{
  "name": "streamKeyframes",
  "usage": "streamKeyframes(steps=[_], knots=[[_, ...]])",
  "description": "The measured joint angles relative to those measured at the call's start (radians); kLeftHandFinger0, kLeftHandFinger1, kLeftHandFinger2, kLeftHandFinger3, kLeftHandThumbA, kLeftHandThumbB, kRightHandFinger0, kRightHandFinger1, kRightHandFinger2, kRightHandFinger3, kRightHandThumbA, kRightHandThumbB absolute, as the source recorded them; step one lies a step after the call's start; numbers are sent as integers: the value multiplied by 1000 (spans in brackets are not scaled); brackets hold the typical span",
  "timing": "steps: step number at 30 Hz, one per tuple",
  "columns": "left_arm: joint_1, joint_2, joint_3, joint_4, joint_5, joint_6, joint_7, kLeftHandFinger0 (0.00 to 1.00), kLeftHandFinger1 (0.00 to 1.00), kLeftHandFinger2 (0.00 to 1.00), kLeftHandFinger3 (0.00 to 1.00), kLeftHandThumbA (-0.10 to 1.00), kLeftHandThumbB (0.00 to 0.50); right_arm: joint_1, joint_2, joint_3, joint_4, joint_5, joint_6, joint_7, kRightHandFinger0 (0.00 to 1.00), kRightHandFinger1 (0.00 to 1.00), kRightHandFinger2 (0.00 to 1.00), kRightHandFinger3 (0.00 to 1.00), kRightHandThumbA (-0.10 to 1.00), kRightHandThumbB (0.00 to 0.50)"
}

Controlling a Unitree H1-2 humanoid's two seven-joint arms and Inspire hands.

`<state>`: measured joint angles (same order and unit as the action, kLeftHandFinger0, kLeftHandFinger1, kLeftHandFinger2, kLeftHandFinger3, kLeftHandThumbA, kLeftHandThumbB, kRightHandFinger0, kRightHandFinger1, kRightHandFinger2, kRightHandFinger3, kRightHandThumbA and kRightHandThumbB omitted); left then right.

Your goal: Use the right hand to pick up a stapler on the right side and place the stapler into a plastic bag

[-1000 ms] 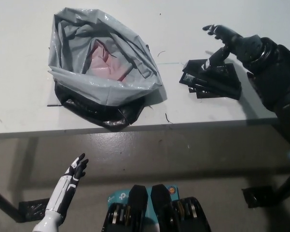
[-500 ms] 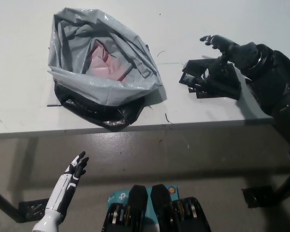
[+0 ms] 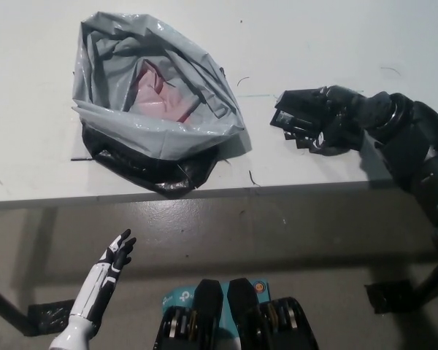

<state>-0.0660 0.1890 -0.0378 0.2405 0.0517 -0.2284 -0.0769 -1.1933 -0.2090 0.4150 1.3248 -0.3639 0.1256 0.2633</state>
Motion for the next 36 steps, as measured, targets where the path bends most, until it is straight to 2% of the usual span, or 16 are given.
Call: streamKeyframes(steps=[3,4,5,6,7,8,9,10,11,12,18,23,26,29,34,36], knots=[[0,0,0,0,0,0,-2,1000,1000,1000,1000,1000,500,0,0,0,6,-6,-12,-9,1000,965,1000,1000,708,338],[0,0,0,0,0,0,-3,1000,1000,1000,1000,1000,500,1,0,0,7,-7,-18,-15,583,615,738,791,519,310],[0,0,0,0,0,0,-5,1000,1000,1000,1000,1000,500,3,1,-1,9,-9,-29,-33,454,567,679,725,473,305],[0,0,0,0,0,0,-6,1000,1000,1000,1000,1000,500,5,0,-1,9,-9,-35,-51,454,567,679,725,473,305],[0,0,0,1,0,0,-7,1000,1000,1000,1000,1000,500,8,0,-1,9,-10,-41,-71,76,220,307,388,241,243],[0,0,0,1,1,0,-7,1000,1000,1000,1000,1000,500,10,0,-2,9,-11,-51,-94,15,109,275,331,115,219],[0,0,0,2,1,0,-7,1000,1000,1000,1000,1000,500,11,0,-4,9,-11,-58,-107,3,93,303,331,-12,205],[-1,0,0,3,1,0,-7,1000,1000,1000,1000,1000,500,16,0,-6,9,-12,-68,-129,1,134,381,408,-44,170],[-1,0,0,4,1,0,-8,1000,1000,1000,1000,1000,500,21,0,-8,8,-12,-78,-148,0,210,501,545,-32,145],[-1,0,0,5,1,0,-8,1000,1000,1000,1000,1000,500,26,0,-10,8,-12,-85,-166,0,233,534,589,-26,141],[-1,0,0,5,0,0,-9,1000,1000,1000,1000,1000,500,56,2,-27,8,-12,-148,-268,9,331,634,702,57,158],[-2,0,0,5,1,-1,-9,1000,1000,1000,1000,1000,500,58,3,-37,8,-14,-179,-331,9,341,633,695,90,166],[-3,0,0,5,1,-1,-10,1000,1000,1000,1000,1000,500,58,3,-50,8,-13,-193,-360,0,319,593,627,60,182],[-5,0,0,5,0,-1,-10,1000,1000,1000,1000,1000,500,58,3,-81,8,-4,-204,-375,19,352,628,639,18,189],[-9,0,0,8,1,-3,-10,1000,1000,1000,1000,1000,500,52,10,-189,-12,42,-208,-378,2,318,555,488,12,177],[-10,0,0,9,1,-4,-10,1000,1000,1000,1000,1000,500,48,12,-203,-22,48,-210,-378,4,328,593,495,97,163]])
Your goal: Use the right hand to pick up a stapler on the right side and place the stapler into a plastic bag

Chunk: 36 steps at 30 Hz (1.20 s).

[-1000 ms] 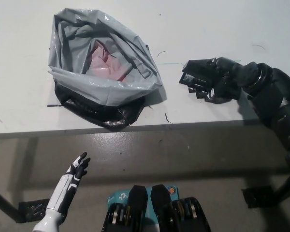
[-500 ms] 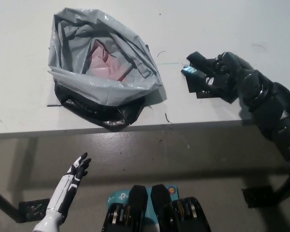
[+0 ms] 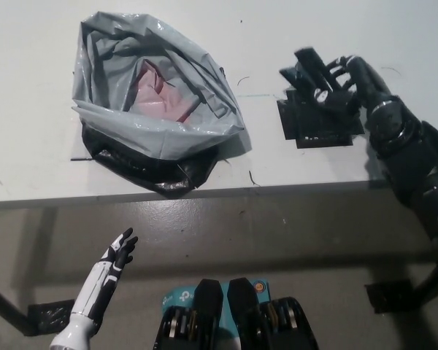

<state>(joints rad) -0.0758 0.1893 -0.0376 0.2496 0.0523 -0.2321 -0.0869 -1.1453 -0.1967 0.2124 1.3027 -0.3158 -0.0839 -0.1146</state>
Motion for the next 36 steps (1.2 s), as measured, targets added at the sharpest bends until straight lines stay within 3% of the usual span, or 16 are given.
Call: streamKeyframes(steps=[2,4,6,8,15,16,17,18,19,22,25,27,28,29,30,36], knots=[[-2,0,0,1,0,0,0,1000,1000,1000,1000,1000,500,-24,6,-15,-23,10,-2,1,62,424,675,482,74,176],[-2,0,0,1,0,-1,0,1000,1000,1000,1000,1000,500,-39,9,-15,-41,10,-2,1,8,335,596,465,50,172],[-3,0,0,1,0,-2,0,1000,1000,1000,1000,1000,500,-76,19,-14,-71,10,-2,2,0,313,596,483,12,184],[-4,0,0,2,0,-2,0,1000,1000,1000,1000,1000,500,-102,29,-4,-103,7,-2,3,0,308,602,540,66,163],[-4,0,0,1,1,-4,0,1000,1000,1000,1000,1000,500,-199,90,79,-181,-38,9,10,0,199,490,469,131,153],[-4,0,0,1,1,-4,0,1000,1000,1000,1000,1000,500,-209,102,89,-181,-44,9,10,61,272,552,511,152,214],[-5,0,0,0,1,-4,0,1000,1000,1000,1000,1000,500,-218,117,104,-180,-55,8,10,12,188,478,459,119,171],[-5,0,0,0,1,-4,0,1000,1000,1000,1000,1000,500,-223,127,117,-178,-62,7,10,26,225,461,525,130,171],[-5,1,0,0,2,-4,0,1000,1000,1000,1000,1000,500,-226,137,132,-172,-71,0,9,14,187,401,491,147,170],[-4,1,-1,0,2,-6,0,1000,1000,1000,1000,1000,500,-229,171,174,-149,-97,-7,9,0,5,223,216,62,176],[-5,1,-2,1,3,-14,0,1000,1000,1000,1000,1000,500,-231,207,199,-112,-111,-17,9,0,25,296,279,25,138],[-5,1,-3,1,4,-19,0,1000,1000,1000,1000,1000,500,-235,233,217,-79,-122,-23,8,0,33,338,330,-91,142],[-5,1,-3,1,5,-20,0,1000,1000,1000,1000,1000,500,-238,245,229,-57,-130,-25,8,0,66,410,419,-100,145],[-5,1,-3,1,5,-20,0,1000,1000,1000,1000,1000,500,-239,250,234,-49,-136,-25,7,0,66,410,419,-100,145],[-5,0,-3,0,7,-21,0,1000,1000,1000,1000,1000,500,-240,264,244,-29,-142,-27,5,0,113,489,535,-100,155],[-5,1,-4,-7,18,-21,0,1000,1000,1000,1000,1000,500,-240,313,261,32,-159,-34,-13,0,168,570,654,-100,156]])
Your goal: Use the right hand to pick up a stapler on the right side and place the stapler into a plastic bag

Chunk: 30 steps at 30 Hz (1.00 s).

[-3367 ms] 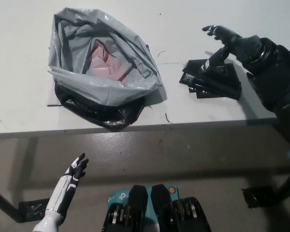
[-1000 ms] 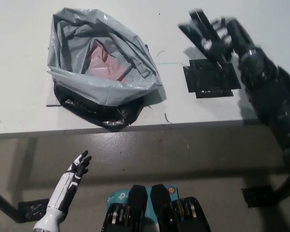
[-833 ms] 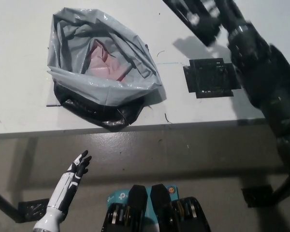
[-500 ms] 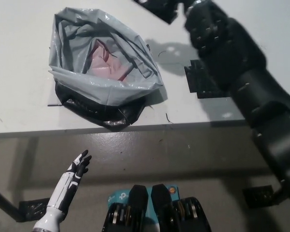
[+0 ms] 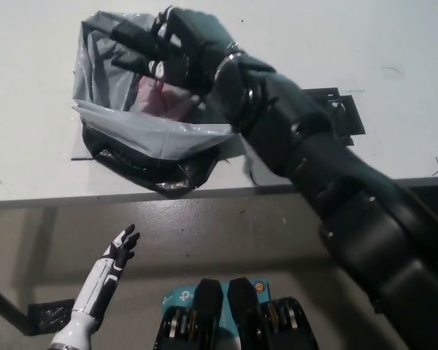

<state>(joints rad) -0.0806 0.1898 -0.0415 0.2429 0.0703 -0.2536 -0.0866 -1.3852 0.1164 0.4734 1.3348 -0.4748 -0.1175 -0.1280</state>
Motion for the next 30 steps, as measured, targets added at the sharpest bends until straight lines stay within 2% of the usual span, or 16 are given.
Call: streamKeyframes(steps=[1,2,3,5,6,7,8,9,10,11,12,13,14,22,27,30], knots=[[0,0,0,0,1,0,0,1000,1000,1000,1000,1000,500,0,6,4,8,-4,0,-3,18,221,629,713,-100,184],[0,0,-1,0,3,-1,0,1000,1000,1000,1000,1000,500,0,14,11,20,-10,0,-10,1,197,600,699,-100,149],[0,0,-2,0,4,-1,0,1000,1000,1000,1000,1000,500,0,21,15,28,-14,0,-16,1,197,600,699,-100,149],[0,0,-4,-1,6,-1,0,1000,1000,1000,1000,1000,500,1,33,24,43,-22,0,-28,0,244,663,758,-100,129],[0,0,-5,-1,7,-2,0,1000,1000,1000,1000,1000,500,1,39,31,48,-27,0,-35,20,316,754,859,-86,101],[0,0,-6,-2,9,-2,0,1000,1000,1000,1000,1000,500,2,43,36,52,-29,0,-39,28,337,755,851,-60,98],[0,0,-8,-2,10,-3,0,1000,1000,1000,1000,1000,500,2,47,41,57,-32,0,-42,70,374,757,831,49,118],[0,0,-10,-4,14,-3,0,1000,1000,1000,1000,1000,500,2,53,53,65,-39,0,-47,175,441,765,864,203,149],[0,0,-10,-5,15,-3,0,1000,1000,1000,1000,1000,500,2,56,58,66,-42,0,-50,331,619,951,1000,315,182],[0,0,-12,-7,18,-4,0,1000,1000,1000,1000,1000,500,3,60,62,71,-48,1,-53,583,899,1000,1000,438,234],[0,0,-13,-8,19,-4,0,1000,1000,1000,1000,1000,500,5,63,64,73,-50,1,-56,894,1000,1000,1000,542,261],[0,0,-14,-10,20,-4,0,1000,1000,1000,1000,1000,500,5,65,64,75,-50,1,-56,894,1000,1000,1000,542,261],[0,0,-16,-18,21,-3,0,1000,1000,1000,1000,1000,500,6,72,61,79,-50,5,-53,1000,1000,1000,1000,638,282],[0,0,-19,-28,23,-3,0,1000,1000,1000,1000,1000,500,7,75,69,80,-55,11,-22,1000,1000,1000,1000,864,356],[0,0,-20,-31,22,-3,-1,1000,1000,1000,1000,1000,500,7,74,100,80,-74,23,-15,1000,1000,1000,1000,961,381],[0,0,-23,-32,22,-3,-1,1000,1000,1000,1000,1000,500,8,70,106,78,-81,27,-15,1000,1000,1000,1000,949,392]])
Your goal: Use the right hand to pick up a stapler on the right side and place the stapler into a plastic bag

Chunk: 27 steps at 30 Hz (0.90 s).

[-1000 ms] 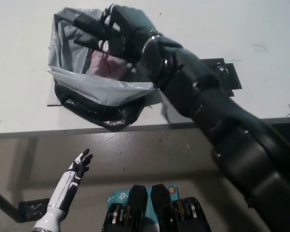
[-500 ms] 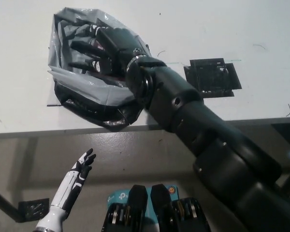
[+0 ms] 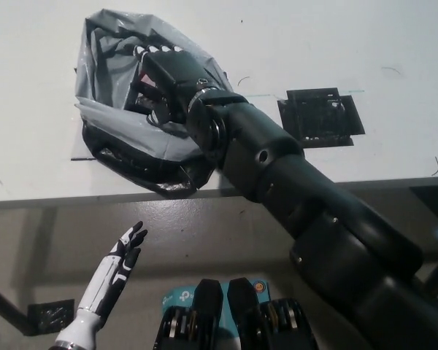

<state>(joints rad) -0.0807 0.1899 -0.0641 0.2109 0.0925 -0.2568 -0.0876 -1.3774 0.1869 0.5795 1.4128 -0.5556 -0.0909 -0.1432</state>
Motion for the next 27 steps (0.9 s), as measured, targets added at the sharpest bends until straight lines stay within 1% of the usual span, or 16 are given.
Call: streamKeyframes(steps=[3,4,5,6,8,9,11,13,15,17,19,22,23,24,26,27], knots=[[0,0,-6,-1,0,1,0,1000,1000,1000,1000,1000,500,2,-18,-4,-16,-7,-3,-1,1000,1000,1000,1000,949,375],[0,0,-6,-1,0,1,0,1000,1000,1000,1000,1000,500,2,-22,-6,-22,-6,-6,-2,1000,1000,1000,1000,959,382],[0,0,-8,-3,0,2,0,1000,1000,1000,1000,1000,500,3,-41,-20,-53,-5,-17,-2,1000,1000,1000,1000,1000,411],[0,0,-8,-4,0,3,0,1000,1000,1000,1000,1000,500,3,-57,-34,-82,-3,-25,-3,1000,1000,1000,1000,1000,416],[0,0,-9,-4,0,4,0,1000,1000,1000,1000,1000,500,5,-99,-68,-163,9,-41,-1,1000,1000,1000,1000,1000,362],[0,0,-9,-3,0,4,0,1000,1000,1000,1000,1000,500,7,-124,-85,-214,14,-44,0,1000,1000,1000,1000,991,349],[-1,0,-9,-1,0,5,0,1000,1000,1000,1000,1000,500,18,-160,-111,-289,19,-44,5,1000,1000,1000,1000,971,348],[-2,0,-9,1,0,6,0,1000,1000,1000,1000,1000,500,33,-183,-126,-349,24,-42,12,1000,1000,1000,1000,980,335],[-4,0,-9,3,0,6,0,1000,1000,1000,1000,1000,500,68,-215,-147,-434,31,-38,23,1000,1000,1000,1000,956,316],[-5,0,-9,6,0,7,0,1000,1000,1000,1000,1000,500,102,-238,-167,-511,36,-33,34,1000,1000,1000,1000,977,340],[-6,0,-8,8,0,7,0,1000,1000,1000,1000,1000,500,119,-248,-175,-542,39,-30,40,1000,1000,1000,1000,1000,339],[-8,0,-8,20,0,7,0,1000,1000,1000,1000,1000,500,193,-285,-201,-645,50,-18,55,1000,1000,1000,1000,979,319],[-9,0,-8,26,0,8,1,1000,1000,1000,1000,1000,500,226,-299,-211,-684,56,-14,61,1000,1000,1000,1000,969,300],[-10,0,-8,29,0,8,1,1000,1000,1000,1000,1000,500,240,-305,-218,-704,59,-11,64,1000,1000,1000,1000,995,311],[-13,0,-8,38,0,8,1,1000,1000,1000,1000,1000,500,314,-334,-240,-782,70,-4,73,1000,1000,1000,1000,1000,313],[-15,0,-8,40,0,8,1,1000,1000,1000,1000,1000,500,339,-343,-246,-808,73,-2,76,1000,1000,1000,1000,1000,290]])
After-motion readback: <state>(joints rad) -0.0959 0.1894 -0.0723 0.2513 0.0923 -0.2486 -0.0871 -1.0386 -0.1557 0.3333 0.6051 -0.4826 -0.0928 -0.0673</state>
